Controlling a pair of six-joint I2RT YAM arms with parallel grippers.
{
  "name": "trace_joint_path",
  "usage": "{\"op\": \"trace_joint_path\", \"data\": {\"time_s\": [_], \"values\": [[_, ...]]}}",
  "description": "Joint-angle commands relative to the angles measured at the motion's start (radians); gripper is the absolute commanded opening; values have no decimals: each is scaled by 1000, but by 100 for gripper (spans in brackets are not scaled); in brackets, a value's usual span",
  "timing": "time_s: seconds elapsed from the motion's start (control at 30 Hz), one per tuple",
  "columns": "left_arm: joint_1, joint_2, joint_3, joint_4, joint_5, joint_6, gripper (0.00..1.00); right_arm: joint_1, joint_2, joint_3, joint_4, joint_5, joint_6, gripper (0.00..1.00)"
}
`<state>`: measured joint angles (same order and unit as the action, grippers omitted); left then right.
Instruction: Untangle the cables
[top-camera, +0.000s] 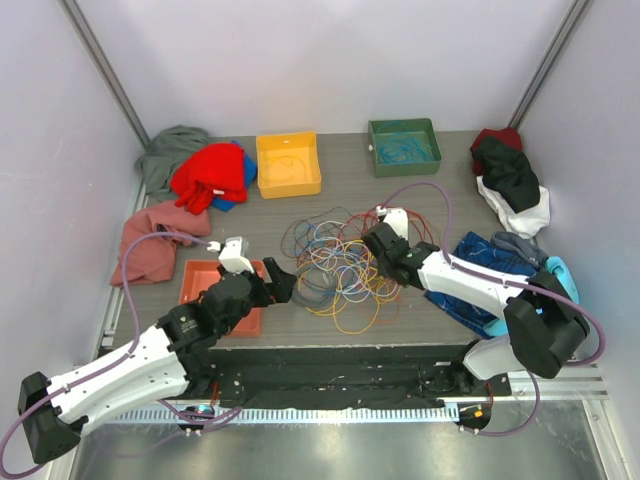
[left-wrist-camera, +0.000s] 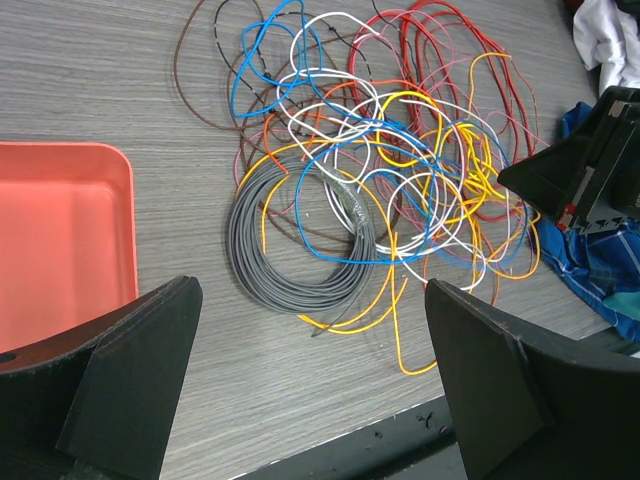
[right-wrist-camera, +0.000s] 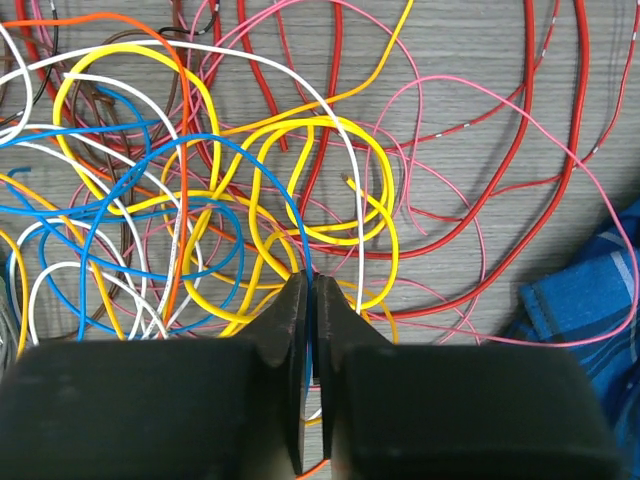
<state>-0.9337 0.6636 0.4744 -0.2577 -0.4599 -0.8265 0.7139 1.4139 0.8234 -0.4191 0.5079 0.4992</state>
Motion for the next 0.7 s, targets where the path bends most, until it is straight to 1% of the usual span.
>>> {"op": "trace_joint_path", "data": {"time_s": [0.0,0.13,0.23,0.27,0.33,0.37,0.43,0.47,0.5,0.53,0.67], "values": [[1,8,6,54,-14,13,100,-1,-52,19,28,11,-1,1],[1,7,7,52,-13,10,100,-1,-165,89,-7,29,-25,1],[3,5,9,55,-7,9,100,-2,-204,233,-59,50,-60,1],[1,4,9,57,-5,6,100,-1,-216,325,-72,63,-91,1],[3,1,9,58,0,4,100,-2,-213,425,-107,73,-117,1],[1,2,7,57,3,1,100,-4,-198,527,-116,78,-146,1],[3,-4,7,51,7,-5,100,-4,-175,627,-147,89,-171,1],[3,-7,6,45,10,-8,100,-4,-150,716,-156,118,-198,1],[1,-16,4,41,10,-13,100,-11,-133,758,-161,133,-212,1],[1,-21,3,41,12,-16,100,-19,-118,837,-161,141,-223,1],[3,-47,-3,23,15,-22,100,-103,-38,1008,-179,110,-226,1]]}}
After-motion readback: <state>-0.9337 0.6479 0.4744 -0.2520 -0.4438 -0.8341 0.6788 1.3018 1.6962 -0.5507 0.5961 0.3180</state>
